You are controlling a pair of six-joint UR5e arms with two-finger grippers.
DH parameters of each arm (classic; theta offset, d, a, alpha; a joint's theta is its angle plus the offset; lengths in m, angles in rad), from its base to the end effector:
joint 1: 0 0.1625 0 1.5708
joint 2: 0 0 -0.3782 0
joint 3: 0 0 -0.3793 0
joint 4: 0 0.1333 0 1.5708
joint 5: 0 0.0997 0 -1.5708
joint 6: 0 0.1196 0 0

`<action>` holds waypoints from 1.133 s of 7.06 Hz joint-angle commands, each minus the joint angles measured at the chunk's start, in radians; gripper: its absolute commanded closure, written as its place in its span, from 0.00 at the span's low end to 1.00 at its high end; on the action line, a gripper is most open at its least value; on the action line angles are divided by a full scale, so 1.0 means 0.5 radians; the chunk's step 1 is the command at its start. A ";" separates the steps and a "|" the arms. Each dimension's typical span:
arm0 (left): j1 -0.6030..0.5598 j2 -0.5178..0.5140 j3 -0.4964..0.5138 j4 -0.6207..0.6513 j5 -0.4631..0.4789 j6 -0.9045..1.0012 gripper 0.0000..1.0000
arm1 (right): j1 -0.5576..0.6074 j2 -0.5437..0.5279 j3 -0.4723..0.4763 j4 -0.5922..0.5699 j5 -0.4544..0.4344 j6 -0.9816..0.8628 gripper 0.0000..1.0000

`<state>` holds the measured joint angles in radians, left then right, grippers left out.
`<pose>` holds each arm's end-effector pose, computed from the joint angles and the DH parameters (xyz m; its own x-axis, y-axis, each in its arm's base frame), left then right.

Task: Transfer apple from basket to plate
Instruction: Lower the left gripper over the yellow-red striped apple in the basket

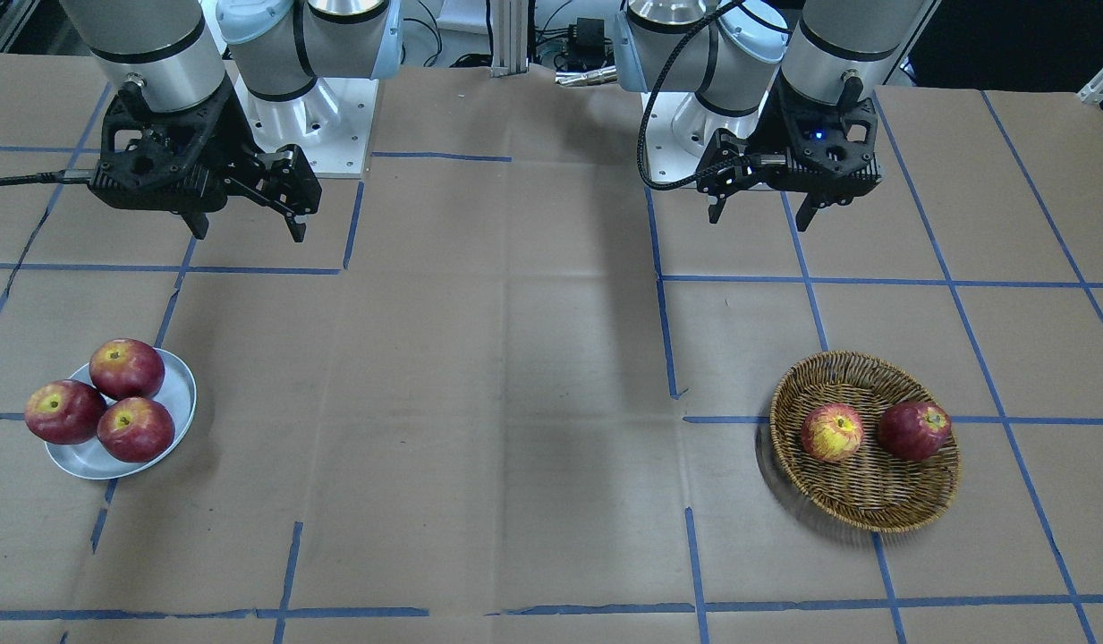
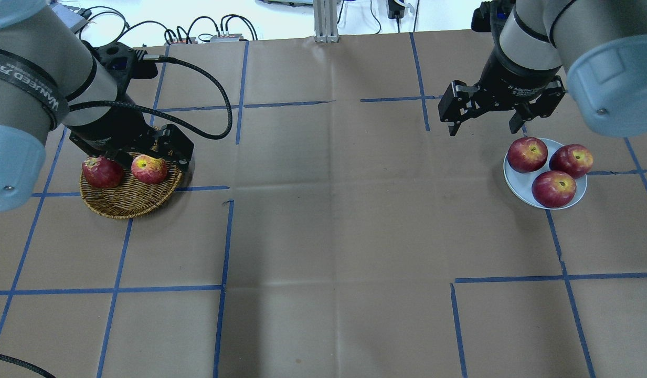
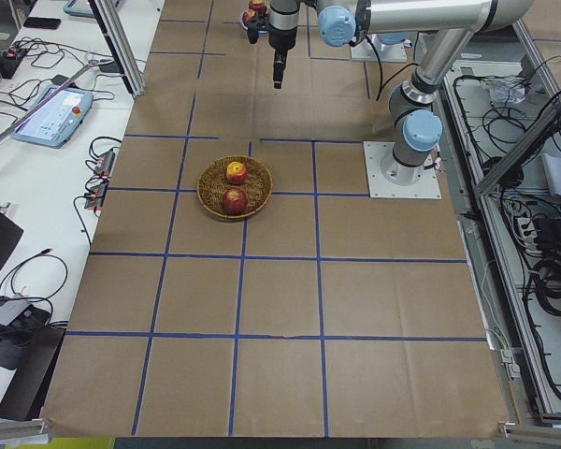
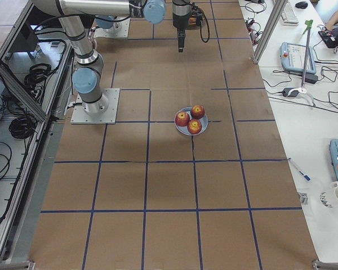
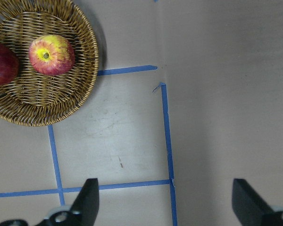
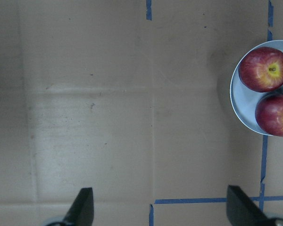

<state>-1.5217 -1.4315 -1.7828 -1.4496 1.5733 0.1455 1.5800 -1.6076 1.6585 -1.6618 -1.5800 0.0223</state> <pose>-0.1117 -0.4372 0.3949 -0.9953 0.0960 -0.0095 0.0963 0.9942 -0.0476 0.1365 -0.4681 0.4056 -0.9999 0.0135 0.0083 0.0131 0.9991 -0.0403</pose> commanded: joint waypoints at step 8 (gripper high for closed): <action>0.000 0.007 -0.030 0.028 0.007 -0.021 0.01 | 0.000 0.000 -0.001 0.001 0.000 -0.002 0.00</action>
<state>-1.5217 -1.4319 -1.7963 -1.4353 1.5747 0.1338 1.5800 -1.6076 1.6583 -1.6624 -1.5800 0.0215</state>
